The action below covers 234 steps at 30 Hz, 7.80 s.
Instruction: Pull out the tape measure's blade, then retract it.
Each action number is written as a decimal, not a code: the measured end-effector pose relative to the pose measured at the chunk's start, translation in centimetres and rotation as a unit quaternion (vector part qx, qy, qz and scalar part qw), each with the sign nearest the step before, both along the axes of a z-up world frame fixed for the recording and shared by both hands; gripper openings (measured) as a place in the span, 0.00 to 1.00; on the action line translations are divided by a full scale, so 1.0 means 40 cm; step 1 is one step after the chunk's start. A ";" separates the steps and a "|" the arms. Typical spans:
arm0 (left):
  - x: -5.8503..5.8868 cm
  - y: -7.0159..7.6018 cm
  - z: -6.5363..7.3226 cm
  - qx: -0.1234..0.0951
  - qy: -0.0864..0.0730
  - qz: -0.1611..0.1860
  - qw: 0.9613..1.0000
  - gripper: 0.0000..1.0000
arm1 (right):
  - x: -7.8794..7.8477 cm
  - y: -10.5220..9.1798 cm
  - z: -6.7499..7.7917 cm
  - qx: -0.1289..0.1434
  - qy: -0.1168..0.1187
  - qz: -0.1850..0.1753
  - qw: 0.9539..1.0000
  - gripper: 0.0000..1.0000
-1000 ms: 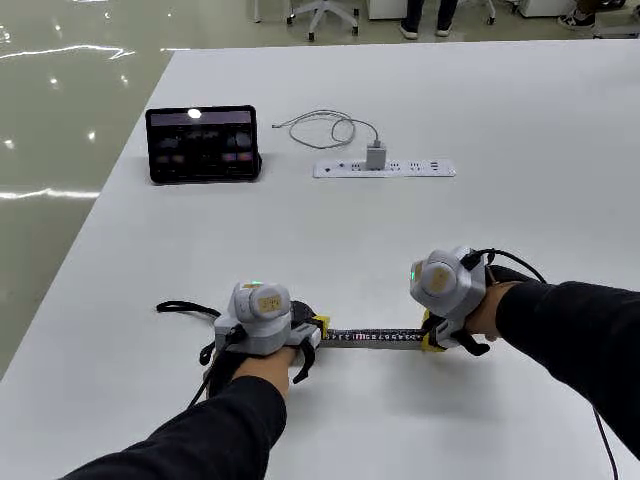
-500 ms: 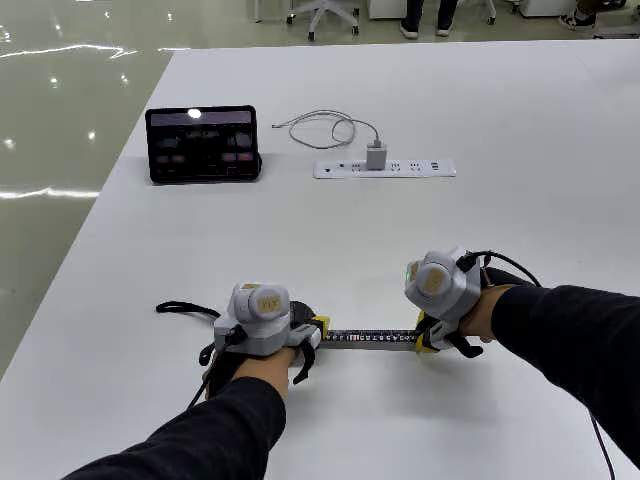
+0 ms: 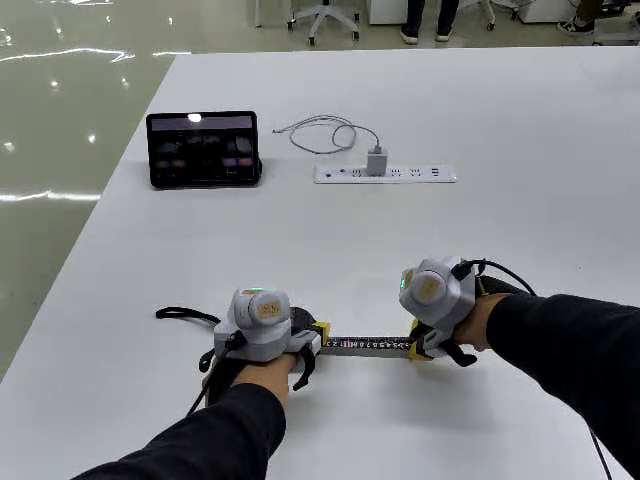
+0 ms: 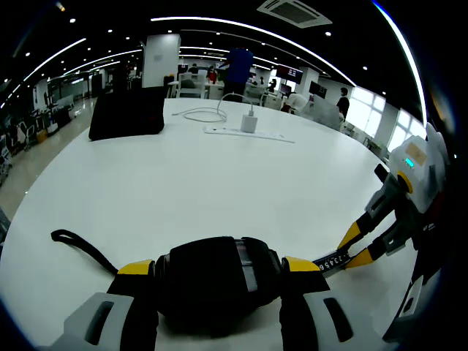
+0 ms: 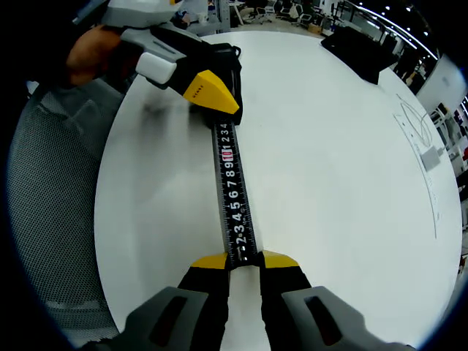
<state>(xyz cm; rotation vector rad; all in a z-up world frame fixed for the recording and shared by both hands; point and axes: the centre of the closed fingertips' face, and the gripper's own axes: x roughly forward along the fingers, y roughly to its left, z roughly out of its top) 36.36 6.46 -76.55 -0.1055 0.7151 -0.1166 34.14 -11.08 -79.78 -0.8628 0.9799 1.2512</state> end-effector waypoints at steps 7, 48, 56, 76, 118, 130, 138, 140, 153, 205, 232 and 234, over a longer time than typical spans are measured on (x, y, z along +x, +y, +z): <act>0.001 0.000 0.000 0.000 0.000 0.001 1.000 0.64 | -0.003 0.025 0.000 0.009 0.000 0.002 1.000 0.11; -0.001 0.002 -0.001 -0.002 0.004 0.004 1.000 0.63 | -0.005 0.132 0.006 0.049 -0.007 0.012 0.999 0.11; 0.000 0.002 -0.002 -0.001 0.004 0.006 1.000 0.63 | 0.000 0.140 0.007 0.056 -0.005 0.019 0.998 0.11; 0.000 0.001 -0.002 -0.004 0.006 0.007 1.000 0.63 | -0.004 0.189 0.011 0.082 -0.011 0.035 0.996 0.11; -0.002 0.004 -0.002 -0.019 0.007 0.010 1.000 0.62 | 0.003 0.292 0.012 0.118 -0.012 0.041 0.992 0.10; 0.000 0.006 -0.002 -0.032 0.011 0.007 0.999 0.62 | 0.004 0.306 0.012 0.123 -0.008 0.040 0.992 0.10; 0.000 0.005 -0.003 -0.034 0.010 0.006 0.999 0.62 | 0.002 0.313 0.011 0.125 -0.009 0.045 0.991 0.10; 0.000 0.006 -0.003 -0.034 0.010 0.007 0.999 0.62 | 0.004 0.315 0.011 0.126 -0.010 0.045 0.991 0.11; 0.000 0.007 -0.001 -0.039 0.010 0.004 0.999 0.62 | 0.000 0.308 0.013 0.138 -0.005 0.031 0.990 0.12; -0.002 0.003 0.005 -0.042 -0.005 -0.004 0.999 0.65 | -0.003 0.329 0.007 0.128 -0.013 0.039 0.991 0.12; -0.014 0.019 0.012 -0.042 0.008 0.004 0.999 0.70 | -0.032 0.325 0.035 0.132 0.002 0.021 0.991 0.51; -0.015 0.020 0.013 -0.041 0.008 0.005 0.999 0.70 | -0.036 0.323 0.035 0.131 0.009 0.011 0.991 0.58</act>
